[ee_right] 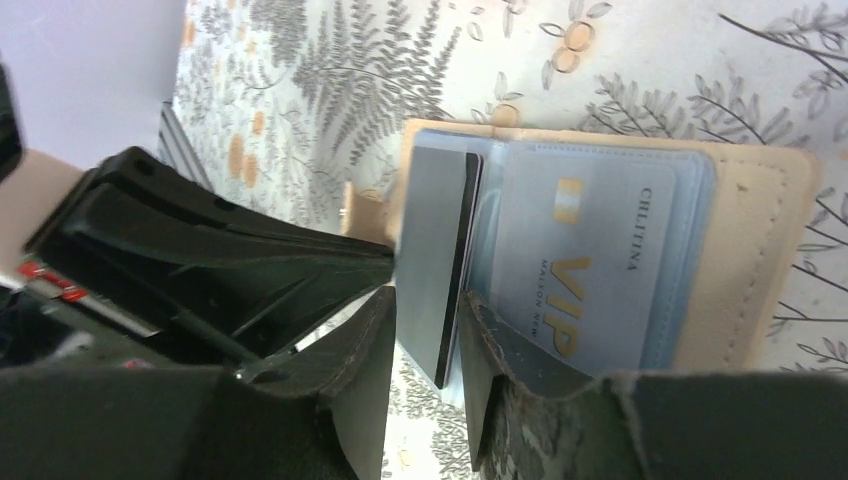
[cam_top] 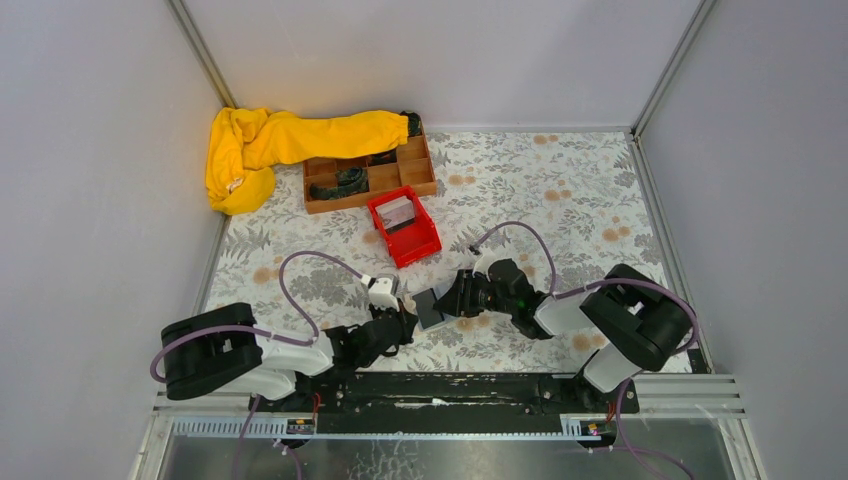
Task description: Take the credit cards out of the card holder
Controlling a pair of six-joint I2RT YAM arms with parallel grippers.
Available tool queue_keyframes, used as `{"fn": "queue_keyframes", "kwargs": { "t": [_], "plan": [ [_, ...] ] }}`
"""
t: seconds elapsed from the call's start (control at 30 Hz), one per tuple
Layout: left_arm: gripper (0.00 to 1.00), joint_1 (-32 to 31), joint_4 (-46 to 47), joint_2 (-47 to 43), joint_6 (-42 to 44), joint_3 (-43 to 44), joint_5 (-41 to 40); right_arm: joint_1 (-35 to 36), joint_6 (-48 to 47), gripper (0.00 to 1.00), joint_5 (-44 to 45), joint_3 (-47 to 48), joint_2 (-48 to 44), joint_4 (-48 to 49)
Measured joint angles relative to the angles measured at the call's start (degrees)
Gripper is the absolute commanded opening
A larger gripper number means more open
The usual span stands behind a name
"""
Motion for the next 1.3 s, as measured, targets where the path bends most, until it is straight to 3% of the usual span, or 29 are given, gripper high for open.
{"fn": "queue_keyframes", "kwargs": {
  "t": [0.37, 0.83, 1.03, 1.3],
  "plan": [
    [0.00, 0.0, -0.8, 0.6, 0.6, 0.8, -0.7, 0.0, 0.8, 0.36, 1.7, 0.0, 5.8, 4.4],
    [0.00, -0.3, -0.6, 1.9, 1.0, 1.3, -1.7, -0.3, 6.4, 0.37, 2.2, -2.0, 6.3, 13.9],
    [0.00, -0.3, -0.7, 2.4, 1.0, 2.4, -1.1, 1.3, 10.0, 0.38, -5.8, -2.0, 6.5, 22.4],
    [0.00, -0.2, -1.6, 2.6, 1.2, 3.3, -0.6, 3.3, 5.0, 0.38, -8.1, -1.5, 1.4, 12.4]
  ]
}}
